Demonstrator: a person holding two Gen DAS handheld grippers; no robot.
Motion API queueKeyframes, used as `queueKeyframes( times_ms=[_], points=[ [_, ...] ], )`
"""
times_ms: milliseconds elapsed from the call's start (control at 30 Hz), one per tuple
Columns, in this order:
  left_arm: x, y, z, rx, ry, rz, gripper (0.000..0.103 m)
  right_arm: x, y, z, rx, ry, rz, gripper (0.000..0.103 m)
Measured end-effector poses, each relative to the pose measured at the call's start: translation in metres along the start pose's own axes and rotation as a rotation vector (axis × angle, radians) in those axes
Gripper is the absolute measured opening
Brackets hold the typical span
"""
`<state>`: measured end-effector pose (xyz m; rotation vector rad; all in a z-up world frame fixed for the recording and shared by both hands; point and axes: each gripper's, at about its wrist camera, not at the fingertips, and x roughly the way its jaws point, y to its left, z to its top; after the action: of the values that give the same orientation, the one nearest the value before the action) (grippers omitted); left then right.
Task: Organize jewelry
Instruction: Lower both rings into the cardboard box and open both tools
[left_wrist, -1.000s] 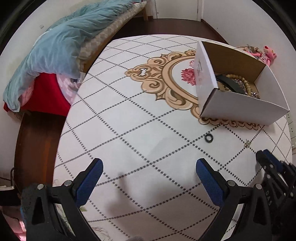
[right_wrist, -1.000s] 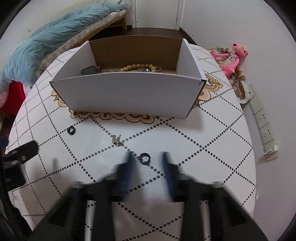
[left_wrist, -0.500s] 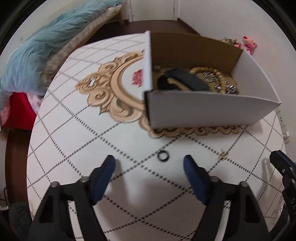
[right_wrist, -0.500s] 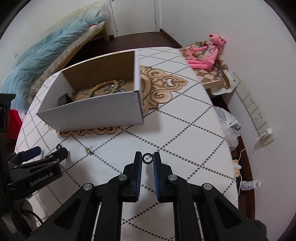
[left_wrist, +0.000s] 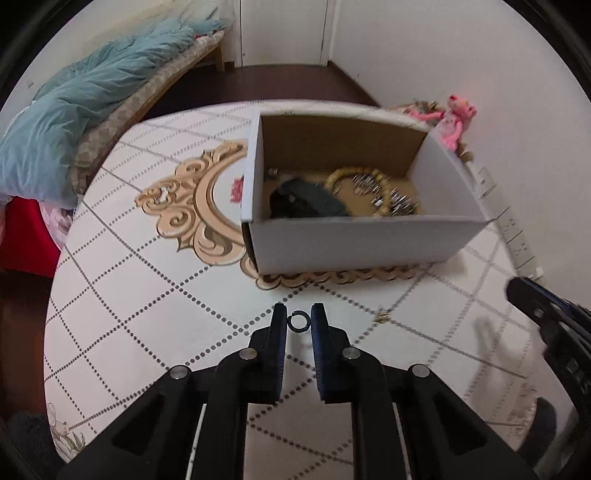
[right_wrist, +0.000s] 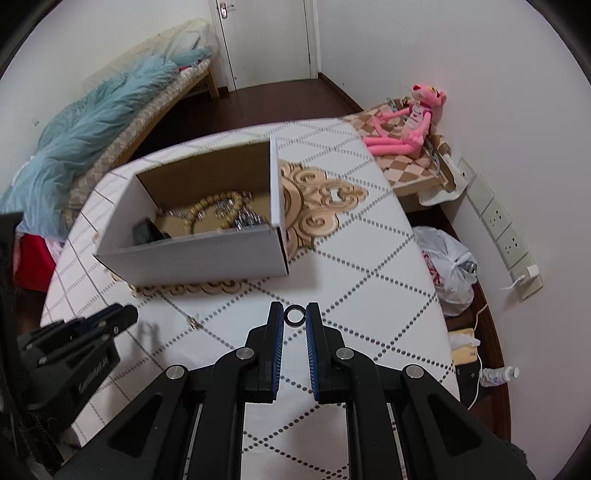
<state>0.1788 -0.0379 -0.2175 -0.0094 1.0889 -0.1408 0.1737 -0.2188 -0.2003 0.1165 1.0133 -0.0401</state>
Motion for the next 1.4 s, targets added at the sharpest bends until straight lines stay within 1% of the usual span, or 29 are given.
queueKeyframes(
  times_ms=[133,200,300,400,467,567,700,833,867,933,967,1000,1033,1067,1100,1167,1233,1267,1300,1333,1367,1400],
  points=[
    [-0.035,-0.002,0.016,0.0,-0.054,-0.058,0.01,-0.019,0.003,0.014,0.004,-0.035,0.04,0.013],
    [-0.049,-0.002,0.034,-0.009,-0.081,-0.099,0.01,-0.027,0.006,0.027,0.009,-0.051,0.07,0.013],
    [-0.057,-0.005,0.06,0.007,-0.099,-0.114,0.01,-0.028,0.011,0.053,0.007,-0.061,0.117,0.013],
    [-0.045,-0.004,0.095,0.022,-0.064,-0.122,0.01,-0.013,0.016,0.084,-0.005,-0.045,0.141,0.013],
    [-0.031,-0.003,0.112,0.02,-0.026,-0.131,0.01,0.004,0.018,0.106,-0.007,-0.008,0.163,0.013],
    [-0.009,0.0,0.135,0.013,0.034,-0.138,0.01,0.029,0.019,0.13,-0.017,0.06,0.187,0.013],
    [0.011,0.002,0.151,0.002,0.085,-0.112,0.011,0.058,0.023,0.15,-0.052,0.154,0.197,0.013],
    [0.02,0.003,0.159,-0.021,0.122,-0.078,0.013,0.073,0.026,0.157,-0.086,0.205,0.168,0.013],
    [0.021,0.004,0.161,-0.023,0.126,-0.068,0.015,0.075,0.026,0.158,-0.091,0.213,0.162,0.013],
    [0.021,0.004,0.163,-0.015,0.121,-0.046,0.024,0.078,0.025,0.16,-0.086,0.223,0.149,0.014],
    [0.019,0.004,0.163,-0.007,0.11,-0.029,0.034,0.079,0.024,0.161,-0.085,0.224,0.143,0.014],
    [0.017,0.006,0.163,-0.003,0.099,-0.008,0.049,0.078,0.023,0.162,-0.084,0.218,0.135,0.014],
    [0.016,0.007,0.164,-0.004,0.091,0.0,0.056,0.076,0.022,0.163,-0.086,0.212,0.125,0.015],
    [0.015,0.01,0.164,-0.007,0.085,0.003,0.062,0.074,0.021,0.163,-0.087,0.206,0.119,0.019],
    [0.013,0.012,0.164,-0.012,0.082,0.01,0.062,0.073,0.02,0.163,-0.082,0.205,0.122,0.024],
    [0.011,0.016,0.164,-0.021,0.081,0.021,0.062,0.07,0.019,0.164,-0.074,0.206,0.133,0.028],
    [0.007,0.018,0.162,-0.017,0.069,0.044,0.065,0.065,0.018,0.164,-0.078,0.192,0.112,0.029],
    [0.005,0.019,0.161,-0.015,0.06,0.054,0.079,0.064,0.019,0.163,-0.08,0.186,0.105,0.031],
    [0.002,0.02,0.159,-0.013,0.049,0.064,0.093,0.061,0.019,0.162,-0.083,0.18,0.092,0.043],
    [-0.001,0.02,0.157,-0.011,0.037,0.073,0.098,0.06,0.019,0.161,-0.086,0.179,0.077,0.053],
    [-0.003,0.021,0.154,-0.009,0.025,0.081,0.101,0.058,0.021,0.158,-0.097,0.177,0.057,0.078],
    [-0.005,0.02,0.152,-0.008,0.016,0.094,0.101,0.056,0.022,0.155,-0.105,0.173,0.052,0.094]
  ],
)
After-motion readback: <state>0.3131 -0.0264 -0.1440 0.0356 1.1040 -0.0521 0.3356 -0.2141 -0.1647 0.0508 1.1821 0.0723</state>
